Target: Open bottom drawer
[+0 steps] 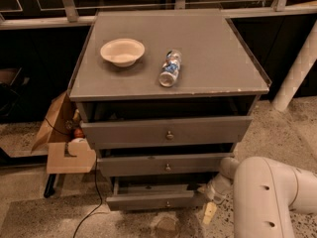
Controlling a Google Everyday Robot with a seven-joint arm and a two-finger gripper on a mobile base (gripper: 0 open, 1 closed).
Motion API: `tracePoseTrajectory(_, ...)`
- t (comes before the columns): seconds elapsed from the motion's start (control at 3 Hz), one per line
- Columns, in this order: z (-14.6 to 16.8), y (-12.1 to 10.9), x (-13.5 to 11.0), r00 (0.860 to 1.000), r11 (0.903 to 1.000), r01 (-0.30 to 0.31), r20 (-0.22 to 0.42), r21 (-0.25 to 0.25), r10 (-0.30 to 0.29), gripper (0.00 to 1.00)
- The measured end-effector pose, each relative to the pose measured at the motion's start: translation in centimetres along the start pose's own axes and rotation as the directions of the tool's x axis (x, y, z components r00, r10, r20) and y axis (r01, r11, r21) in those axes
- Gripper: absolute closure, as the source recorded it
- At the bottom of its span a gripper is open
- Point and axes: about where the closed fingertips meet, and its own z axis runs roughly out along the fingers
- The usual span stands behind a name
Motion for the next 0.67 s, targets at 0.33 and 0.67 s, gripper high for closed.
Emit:
tracePoseTrajectory(0.33,0.3,1.1,0.1,1.000,0.9979,-0.008,0.003,-0.064,0.008,0.00)
tracePoseTrajectory(0.67,0.6,2.1,0.1,1.000,0.9895,-0.010,0.006,-0.144,0.011,0.00)
